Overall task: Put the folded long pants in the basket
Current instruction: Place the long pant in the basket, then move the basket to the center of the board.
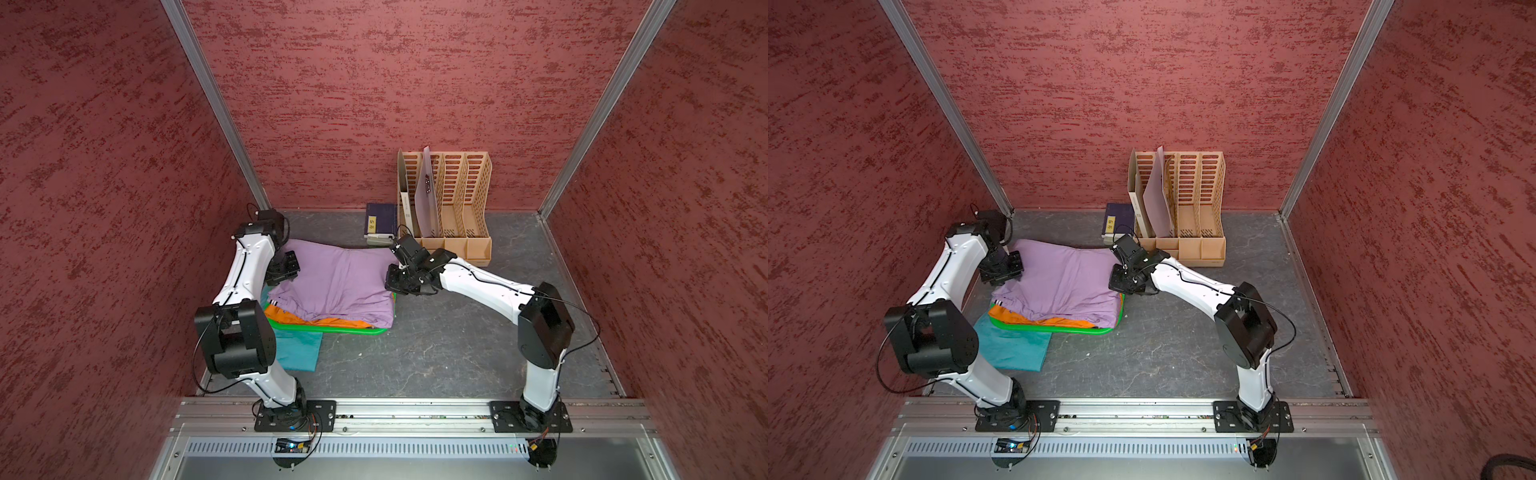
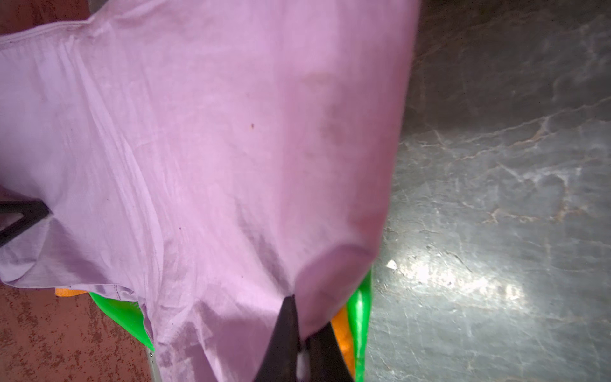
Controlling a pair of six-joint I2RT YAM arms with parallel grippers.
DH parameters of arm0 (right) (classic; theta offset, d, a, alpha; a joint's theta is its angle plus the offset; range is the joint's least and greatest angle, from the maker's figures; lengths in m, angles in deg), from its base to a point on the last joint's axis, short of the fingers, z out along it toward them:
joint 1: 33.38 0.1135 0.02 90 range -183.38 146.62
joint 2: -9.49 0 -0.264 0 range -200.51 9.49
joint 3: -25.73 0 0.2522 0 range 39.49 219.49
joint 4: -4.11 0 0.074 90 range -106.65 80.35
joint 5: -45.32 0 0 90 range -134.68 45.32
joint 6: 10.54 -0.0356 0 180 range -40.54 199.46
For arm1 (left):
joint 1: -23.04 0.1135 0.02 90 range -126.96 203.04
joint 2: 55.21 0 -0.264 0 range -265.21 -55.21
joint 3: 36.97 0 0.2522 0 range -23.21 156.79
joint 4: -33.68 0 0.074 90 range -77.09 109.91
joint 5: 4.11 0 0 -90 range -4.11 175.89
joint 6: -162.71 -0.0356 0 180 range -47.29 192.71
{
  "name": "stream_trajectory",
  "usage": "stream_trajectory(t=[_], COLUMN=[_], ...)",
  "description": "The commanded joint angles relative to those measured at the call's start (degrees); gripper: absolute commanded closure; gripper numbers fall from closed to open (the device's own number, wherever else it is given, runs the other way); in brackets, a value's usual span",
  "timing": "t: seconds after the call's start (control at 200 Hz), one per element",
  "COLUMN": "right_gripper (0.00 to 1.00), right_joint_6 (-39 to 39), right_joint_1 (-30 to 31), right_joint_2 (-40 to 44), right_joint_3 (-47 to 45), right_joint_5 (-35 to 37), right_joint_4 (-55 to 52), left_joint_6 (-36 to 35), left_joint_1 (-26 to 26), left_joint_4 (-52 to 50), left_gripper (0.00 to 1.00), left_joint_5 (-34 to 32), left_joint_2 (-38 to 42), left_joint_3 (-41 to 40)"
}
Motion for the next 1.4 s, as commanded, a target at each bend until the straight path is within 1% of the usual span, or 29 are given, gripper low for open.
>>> stream_trajectory(t=[0.0, 0.035, 0.09, 0.14, 0.22, 0.27, 0.356, 0.466, 0.521, 0.681, 0.781, 0.851, 0.967, 1.142, 1.232, 1.272, 1.392], right_gripper=[0.56, 0.47, 0.40, 0.37, 0.37, 0.41, 0.48, 0.53, 0.54, 0.55, 0.55, 0.56, 0.60, 0.63, 0.70, 0.75, 0.93], right_joint_6=[4.6, 6.3, 7.7, 7.7, 7.0, 6.5, 7.1, 6.8, 6.3, 5.1, 4.9, 4.8, 5.8, 6.5, 7.3, 7.7, 8.3], right_joint_1=[-0.7, -1.0, -2.1, -3.5, -5.9, -7.3, -7.8, -7.7, -7.7, -7.2, -6.5, -6.1, -5.4, -4.8, -4.4, -4.3, -4.3], right_joint_2=[2.2, 3.1, 4.6, 6.3, 8.9, 10.1, 9.8, 8.0, 7.3, 5.1, 2.8, 1.6, -0.2, -2.0, -2.8, -2.8, -1.5], right_joint_3=[-0.8, -0.8, -1.9, -4.6, -9.6, -12.6, -14.3, -14.7, -15.0, -15.6, -14.6, -14.5, -14.2, -13.7, -12.4, -12.2, -11.9], right_joint_5=[-1.6, -1.8, -2.7, -3.7, -5.5, -6.2, -7.7, -10.7, -11.9, -14.2, -14.4, -13.8, -11.9, -10.0, -9.6, -9.3, -10.3], right_joint_4=[1.4, 1.3, 1.8, 3.4, 7.0, 9.2, 11.2, 13.5, 15.0, 18.2, 17.7, 17.7, 16.5, 15.7, 14.8, 15.0, 16.0], left_joint_6=[1.3, 1.4, 1.9, 2.2, 2.6, 2.7, 2.4, 2.3, 2.2, 1.8, 1.7, 1.8, 1.9, 2.0, 2.0, 2.0, 2.1], left_joint_1=[0.4, 0.4, 0.5, 0.6, 0.8, 0.8, 0.8, 0.6, 0.5, 0.5, 0.5, 0.4, 0.5, 0.4, 0.3, 0.3, 0.2], left_joint_4=[1.8, 2.1, 2.3, 2.8, 4.0, 4.8, 6.2, 7.7, 8.2, 8.2, 8.2, 8.3, 8.5, 8.9, 9.0, 9.1, 9.5], left_gripper=[0.30, 0.26, 0.25, 0.22, 0.21, 0.21, 0.22, 0.24, 0.24, 0.25, 0.25, 0.25, 0.25, 0.25, 0.25, 0.25, 0.25], left_joint_5=[0.0, -0.2, -0.1, 0.4, 2.6, 4.9, 10.5, 15.9, 17.5, 17.5, 17.7, 18.0, 18.0, 18.2, 18.2, 18.1, 17.8], left_joint_2=[3.6, 5.1, 7.5, 9.8, 13.4, 15.6, 17.9, 19.7, 20.3, 20.7, 20.8, 20.7, 20.7, 20.7, 20.8, 20.8, 21.0], left_joint_3=[1.5, 1.4, 1.7, 1.8, 1.5, 0.8, -0.7, -2.9, -4.1, -5.5, -5.6, -5.5, -5.8, -6.6, -7.0, -7.1, -7.5])
